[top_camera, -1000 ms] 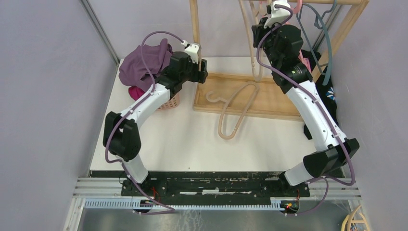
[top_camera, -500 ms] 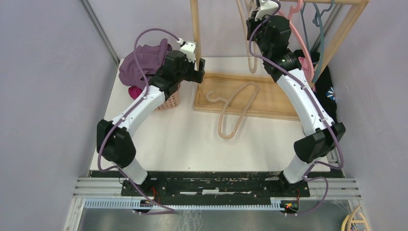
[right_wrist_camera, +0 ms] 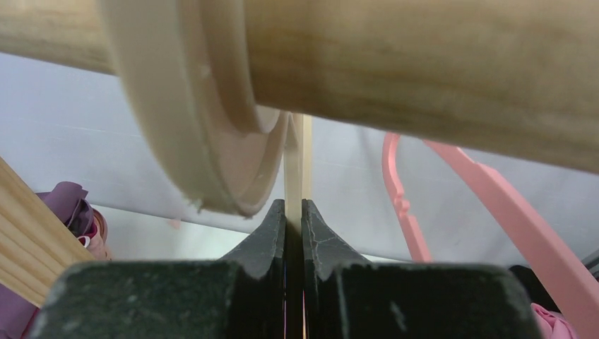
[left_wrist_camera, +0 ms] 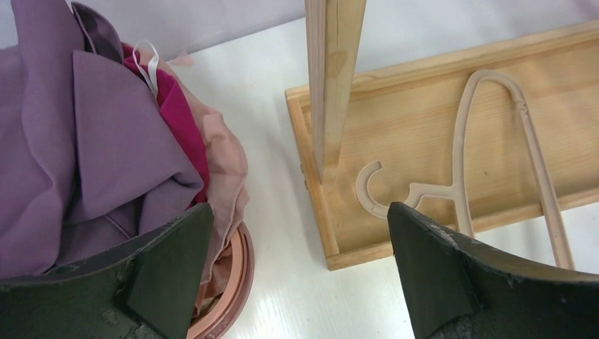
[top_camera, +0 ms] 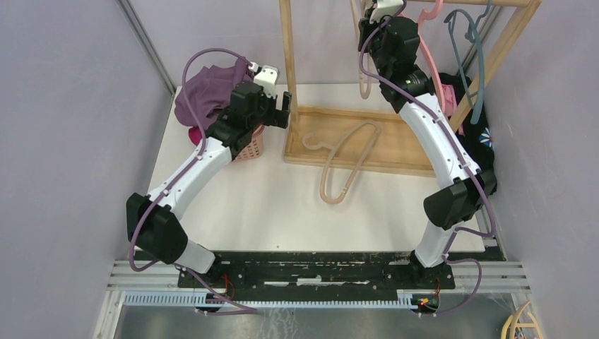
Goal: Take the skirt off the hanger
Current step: Place the hanger at the clothesline.
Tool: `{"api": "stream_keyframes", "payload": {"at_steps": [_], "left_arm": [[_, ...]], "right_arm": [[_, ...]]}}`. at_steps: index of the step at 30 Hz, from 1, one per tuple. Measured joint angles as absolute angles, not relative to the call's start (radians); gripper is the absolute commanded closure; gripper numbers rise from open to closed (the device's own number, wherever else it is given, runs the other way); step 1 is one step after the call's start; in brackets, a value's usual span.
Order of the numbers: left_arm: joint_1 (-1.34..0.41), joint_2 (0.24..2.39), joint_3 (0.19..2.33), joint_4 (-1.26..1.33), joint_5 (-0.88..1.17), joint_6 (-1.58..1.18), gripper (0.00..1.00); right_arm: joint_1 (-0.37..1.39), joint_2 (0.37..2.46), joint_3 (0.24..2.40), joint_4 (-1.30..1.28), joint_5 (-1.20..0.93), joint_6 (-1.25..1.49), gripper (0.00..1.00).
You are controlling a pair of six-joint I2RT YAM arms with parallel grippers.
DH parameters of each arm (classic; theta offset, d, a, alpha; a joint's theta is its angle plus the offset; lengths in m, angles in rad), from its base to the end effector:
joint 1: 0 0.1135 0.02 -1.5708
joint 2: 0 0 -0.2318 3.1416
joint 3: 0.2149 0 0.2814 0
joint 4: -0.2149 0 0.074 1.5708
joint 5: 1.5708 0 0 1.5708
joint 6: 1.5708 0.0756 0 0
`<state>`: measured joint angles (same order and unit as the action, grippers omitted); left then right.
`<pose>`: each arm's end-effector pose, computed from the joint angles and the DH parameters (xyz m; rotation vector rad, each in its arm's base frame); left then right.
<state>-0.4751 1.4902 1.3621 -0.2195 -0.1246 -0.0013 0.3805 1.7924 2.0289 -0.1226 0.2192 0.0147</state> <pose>0.3794 -0.1846 0.3182 0.3688 1.8850 -0.2012 0.4434 0.1597 0.4792 -0.0879 1.4590 0.1627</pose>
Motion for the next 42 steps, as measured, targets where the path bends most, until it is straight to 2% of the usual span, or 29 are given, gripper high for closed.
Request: {"api": "stream_keyframes", "payload": {"at_steps": [7, 21, 30, 42], "left_arm": [[-0.475, 1.486, 1.343, -0.238, -0.134, 0.008, 0.01], [-0.475, 1.433, 1.285, -0.239, -0.156, 0.009, 0.01], [-0.475, 1.433, 1.285, -0.238, -0.154, 0.009, 0.01], [-0.475, 1.410, 1.269, -0.238, -0.151, 0.009, 0.01]], "right_arm": [[0.380, 1.795, 2.023, -0.117, 0.231, 0.021, 0.80], [0.379, 1.774, 1.953, -0.099, 0.248, 0.030, 0.74], [0.379, 1.686, 1.933, -0.145, 0.218, 0.018, 0.46], [0.382, 1.626, 1.921, -0.157, 0.211, -0.036, 0.39]]}}
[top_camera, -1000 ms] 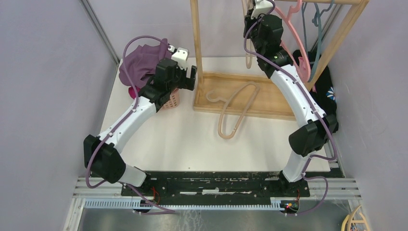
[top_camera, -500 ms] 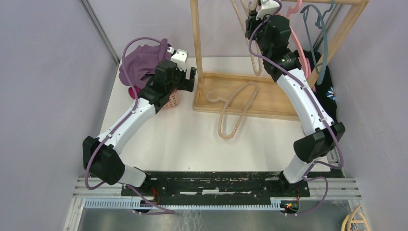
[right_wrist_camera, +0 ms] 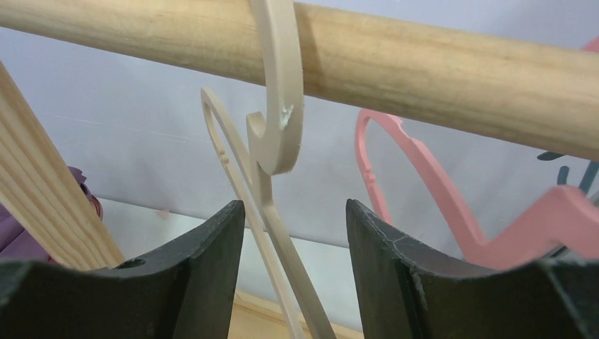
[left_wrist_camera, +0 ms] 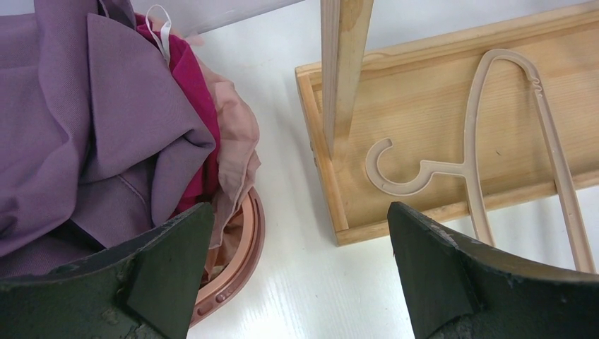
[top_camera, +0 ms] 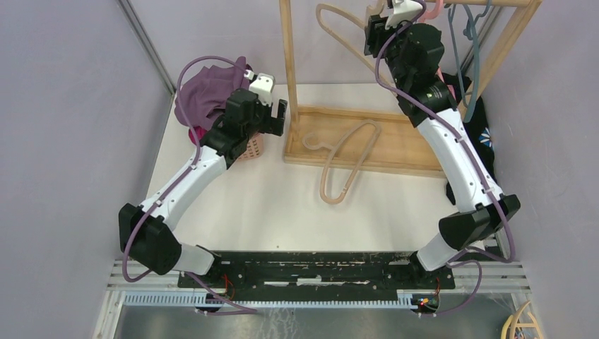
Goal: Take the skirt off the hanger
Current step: Place the hanger at the clothesline.
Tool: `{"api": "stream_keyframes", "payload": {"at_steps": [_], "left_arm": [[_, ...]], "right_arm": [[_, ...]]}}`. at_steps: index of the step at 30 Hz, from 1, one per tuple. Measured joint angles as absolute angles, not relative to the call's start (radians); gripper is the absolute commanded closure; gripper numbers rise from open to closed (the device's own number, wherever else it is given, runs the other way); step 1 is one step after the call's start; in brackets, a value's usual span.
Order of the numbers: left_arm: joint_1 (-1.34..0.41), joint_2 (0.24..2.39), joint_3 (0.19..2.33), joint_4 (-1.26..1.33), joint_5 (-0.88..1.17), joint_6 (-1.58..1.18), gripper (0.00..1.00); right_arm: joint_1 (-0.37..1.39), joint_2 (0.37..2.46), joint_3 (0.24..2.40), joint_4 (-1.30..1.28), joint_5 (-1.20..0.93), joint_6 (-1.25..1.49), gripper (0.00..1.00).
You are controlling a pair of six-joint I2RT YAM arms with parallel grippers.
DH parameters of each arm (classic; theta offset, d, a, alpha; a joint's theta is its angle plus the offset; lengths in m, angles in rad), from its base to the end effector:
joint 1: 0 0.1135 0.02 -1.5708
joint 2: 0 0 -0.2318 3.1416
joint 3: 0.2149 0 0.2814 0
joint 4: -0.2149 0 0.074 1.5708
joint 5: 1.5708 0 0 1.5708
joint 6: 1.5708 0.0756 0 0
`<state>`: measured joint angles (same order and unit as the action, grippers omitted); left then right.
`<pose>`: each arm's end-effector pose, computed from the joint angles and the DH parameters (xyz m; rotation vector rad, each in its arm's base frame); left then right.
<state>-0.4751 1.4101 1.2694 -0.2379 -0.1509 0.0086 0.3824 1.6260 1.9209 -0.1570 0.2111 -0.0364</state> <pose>0.3624 -0.1737 0.3082 0.3691 1.9130 -0.1620 0.4001 0.1439 0.5026 -0.1268 1.4317 0.1331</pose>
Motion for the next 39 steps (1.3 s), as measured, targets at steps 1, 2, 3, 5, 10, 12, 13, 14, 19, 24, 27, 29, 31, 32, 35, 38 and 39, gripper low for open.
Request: {"api": "stream_keyframes", "payload": {"at_steps": [1, 2, 3, 5, 10, 12, 13, 14, 19, 24, 27, 29, 31, 32, 35, 38, 39], "left_arm": [[-0.475, 1.409, 1.269, -0.238, -0.151, 0.009, 0.01], [-0.475, 1.406, 1.268, -0.238, -0.151, 0.009, 0.01], [-0.475, 1.404, 1.266, -0.238, -0.151, 0.009, 0.01], [-0.475, 1.399, 1.262, -0.239, -0.151, 0.009, 0.01], [-0.475, 1.398, 1.260, -0.239, -0.151, 0.009, 0.01], [-0.475, 1.398, 1.258, -0.239, -0.151, 0.009, 0.01], [-0.475, 1.398, 1.256, -0.241, -0.150, 0.009, 0.01], [-0.475, 1.398, 1.255, -0.242, -0.150, 0.009, 0.01], [-0.477, 1.396, 1.252, -0.260, -0.118, 0.009, 0.01], [-0.526, 1.358, 1.237, -0.283, -0.083, 0.009, 0.01], [-0.595, 1.324, 1.214, -0.289, -0.051, 0.007, 0.01], [-0.632, 1.297, 1.169, -0.279, -0.012, -0.012, 0.01], [-0.654, 1.279, 1.111, -0.260, 0.036, -0.039, 0.01], [-0.659, 1.274, 1.076, -0.251, 0.054, -0.057, 0.01], [-0.657, 1.279, 0.978, -0.224, 0.088, -0.107, 0.01], [-0.656, 1.301, 0.918, -0.183, 0.134, -0.164, 0.01], [-0.656, 1.317, 0.907, -0.155, 0.159, -0.187, 0.01]], "right_arm": [[0.384, 1.612, 1.913, -0.160, 0.211, -0.044, 0.39], [0.385, 1.594, 1.903, -0.162, 0.211, -0.052, 0.39], [0.386, 1.574, 1.894, -0.167, 0.211, -0.059, 0.39], [0.389, 1.522, 1.873, -0.174, 0.211, -0.073, 0.38], [0.393, 1.384, 1.817, -0.176, 0.210, -0.084, 0.40], [0.397, 1.327, 1.794, -0.179, 0.210, -0.083, 0.43], [0.400, 1.304, 1.781, -0.179, 0.208, -0.076, 0.44], [0.403, 1.277, 1.763, -0.182, 0.207, -0.068, 0.45], [0.443, 1.190, 1.690, -0.273, 0.187, -0.016, 0.51], [0.496, 1.163, 1.608, -0.429, 0.146, 0.051, 0.55], [0.519, 1.153, 1.559, -0.503, 0.140, 0.073, 0.54], [0.529, 1.144, 1.540, -0.544, 0.140, 0.080, 0.54], [0.530, 1.137, 1.538, -0.572, 0.140, 0.084, 0.55], [0.530, 1.132, 1.538, -0.578, 0.140, 0.086, 0.55], [0.534, 1.113, 1.538, -0.600, 0.138, 0.098, 0.55], [0.545, 1.104, 1.538, -0.610, 0.134, 0.107, 0.55], [0.550, 1.103, 1.538, -0.611, 0.132, 0.109, 0.55]]}}
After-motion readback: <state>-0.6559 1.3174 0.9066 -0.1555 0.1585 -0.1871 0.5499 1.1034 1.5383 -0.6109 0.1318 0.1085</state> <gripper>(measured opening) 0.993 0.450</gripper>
